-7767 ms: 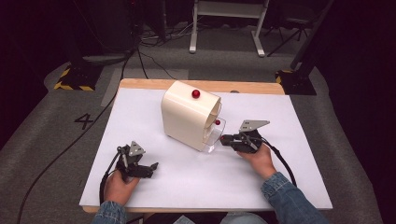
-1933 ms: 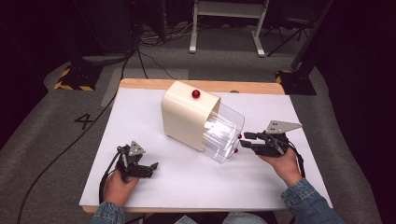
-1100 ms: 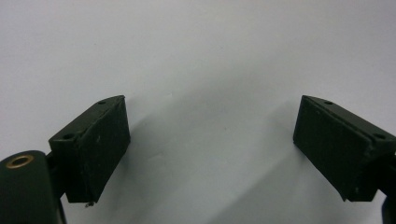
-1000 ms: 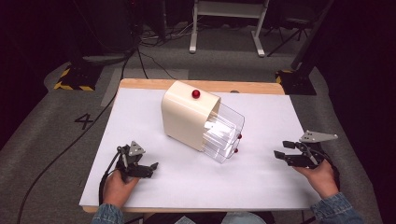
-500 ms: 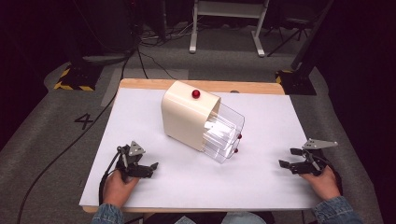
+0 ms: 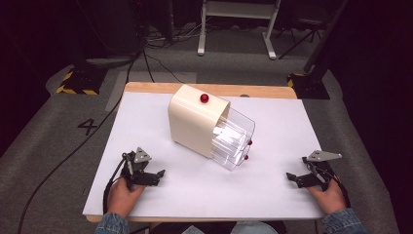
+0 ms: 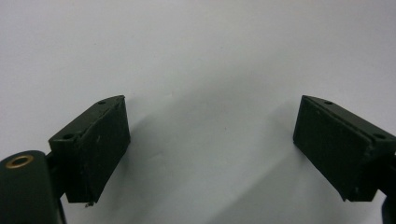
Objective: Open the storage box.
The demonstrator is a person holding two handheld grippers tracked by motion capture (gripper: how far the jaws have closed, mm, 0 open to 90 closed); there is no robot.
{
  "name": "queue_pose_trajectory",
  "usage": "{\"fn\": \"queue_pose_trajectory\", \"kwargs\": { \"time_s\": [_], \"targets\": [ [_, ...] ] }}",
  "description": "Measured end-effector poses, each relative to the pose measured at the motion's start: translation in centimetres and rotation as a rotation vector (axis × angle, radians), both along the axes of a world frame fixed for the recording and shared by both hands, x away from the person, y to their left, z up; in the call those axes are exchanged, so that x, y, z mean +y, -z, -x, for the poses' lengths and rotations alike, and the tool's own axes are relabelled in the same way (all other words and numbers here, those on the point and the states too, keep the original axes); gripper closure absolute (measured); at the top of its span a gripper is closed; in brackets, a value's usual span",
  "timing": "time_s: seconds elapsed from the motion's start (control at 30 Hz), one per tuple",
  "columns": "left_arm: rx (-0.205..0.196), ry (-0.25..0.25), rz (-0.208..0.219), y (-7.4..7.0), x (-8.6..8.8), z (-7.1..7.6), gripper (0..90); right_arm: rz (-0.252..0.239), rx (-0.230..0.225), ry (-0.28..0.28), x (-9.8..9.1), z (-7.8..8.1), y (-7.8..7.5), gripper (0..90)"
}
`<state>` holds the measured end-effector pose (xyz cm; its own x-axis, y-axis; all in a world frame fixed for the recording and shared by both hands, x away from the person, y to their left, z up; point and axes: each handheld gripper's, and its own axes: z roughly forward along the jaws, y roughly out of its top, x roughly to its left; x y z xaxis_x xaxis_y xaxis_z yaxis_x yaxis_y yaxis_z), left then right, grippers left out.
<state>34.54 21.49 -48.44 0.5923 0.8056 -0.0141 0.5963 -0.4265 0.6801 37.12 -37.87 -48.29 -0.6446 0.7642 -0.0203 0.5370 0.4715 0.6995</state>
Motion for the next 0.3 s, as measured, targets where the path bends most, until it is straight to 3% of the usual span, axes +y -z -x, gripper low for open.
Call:
{"fn": "queue_pose_trajectory", "kwargs": {
  "time_s": [0.3],
  "targets": [
    [0.001,-0.002,0.001,0.0,-0.03,0.01,10.9,0.0,0.002,-0.001,0.0,-0.04,-0.02,0.0]
  ]
}}
